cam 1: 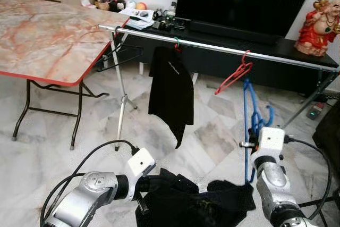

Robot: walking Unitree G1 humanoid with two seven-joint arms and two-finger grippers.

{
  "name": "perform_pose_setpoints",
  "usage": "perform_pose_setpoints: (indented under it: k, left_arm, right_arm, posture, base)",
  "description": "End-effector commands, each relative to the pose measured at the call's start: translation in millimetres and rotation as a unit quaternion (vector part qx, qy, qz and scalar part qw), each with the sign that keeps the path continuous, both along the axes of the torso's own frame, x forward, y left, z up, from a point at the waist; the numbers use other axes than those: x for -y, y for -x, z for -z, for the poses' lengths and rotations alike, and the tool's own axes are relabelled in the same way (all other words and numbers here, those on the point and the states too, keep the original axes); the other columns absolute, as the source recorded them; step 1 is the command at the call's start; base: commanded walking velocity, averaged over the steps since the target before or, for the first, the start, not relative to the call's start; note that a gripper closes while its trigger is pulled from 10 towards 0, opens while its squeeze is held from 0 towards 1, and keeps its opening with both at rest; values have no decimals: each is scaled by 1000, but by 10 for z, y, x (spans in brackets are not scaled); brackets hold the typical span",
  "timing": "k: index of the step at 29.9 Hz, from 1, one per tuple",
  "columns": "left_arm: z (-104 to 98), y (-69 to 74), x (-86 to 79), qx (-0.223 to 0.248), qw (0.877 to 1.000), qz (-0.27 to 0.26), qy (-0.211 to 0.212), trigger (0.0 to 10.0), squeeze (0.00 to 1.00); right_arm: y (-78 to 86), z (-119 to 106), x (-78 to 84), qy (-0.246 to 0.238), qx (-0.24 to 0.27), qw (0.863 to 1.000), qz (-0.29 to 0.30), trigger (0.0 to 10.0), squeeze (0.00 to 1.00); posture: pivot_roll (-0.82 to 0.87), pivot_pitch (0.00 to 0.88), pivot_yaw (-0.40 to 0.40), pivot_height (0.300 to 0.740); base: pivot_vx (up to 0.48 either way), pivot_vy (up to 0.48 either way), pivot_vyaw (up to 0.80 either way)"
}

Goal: Hang hanger

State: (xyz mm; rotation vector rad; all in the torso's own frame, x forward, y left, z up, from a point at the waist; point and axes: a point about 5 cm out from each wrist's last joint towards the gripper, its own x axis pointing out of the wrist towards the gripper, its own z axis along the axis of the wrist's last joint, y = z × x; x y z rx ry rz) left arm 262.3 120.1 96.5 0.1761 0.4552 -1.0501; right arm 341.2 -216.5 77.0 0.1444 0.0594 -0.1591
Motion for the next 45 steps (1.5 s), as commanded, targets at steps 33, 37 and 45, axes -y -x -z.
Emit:
perform_pose_setpoints:
  k: [33,37,45]
  left_arm:
    - [-156,98,115,-11,996,58,70,0,0]
    - [-251,70,135,0,994,59,90,0,0]
    - [-689,115,314,28,966,101,235,0,0]
  right_arm:
    - [167,-406,-288,-684,326,578,-302,10000,0]
    - [144,-353,-394,-688,311,579,-308,10000,0]
    - [25,-353,-419,-727,325,555,-239,10000,0]
  posture:
    - [151,14,-141,740]
    - [176,15,-137,740]
    - [197,12,-128,740]
  base:
    - [0,0,0]
    - [0,0,0]
    - [0,0,0]
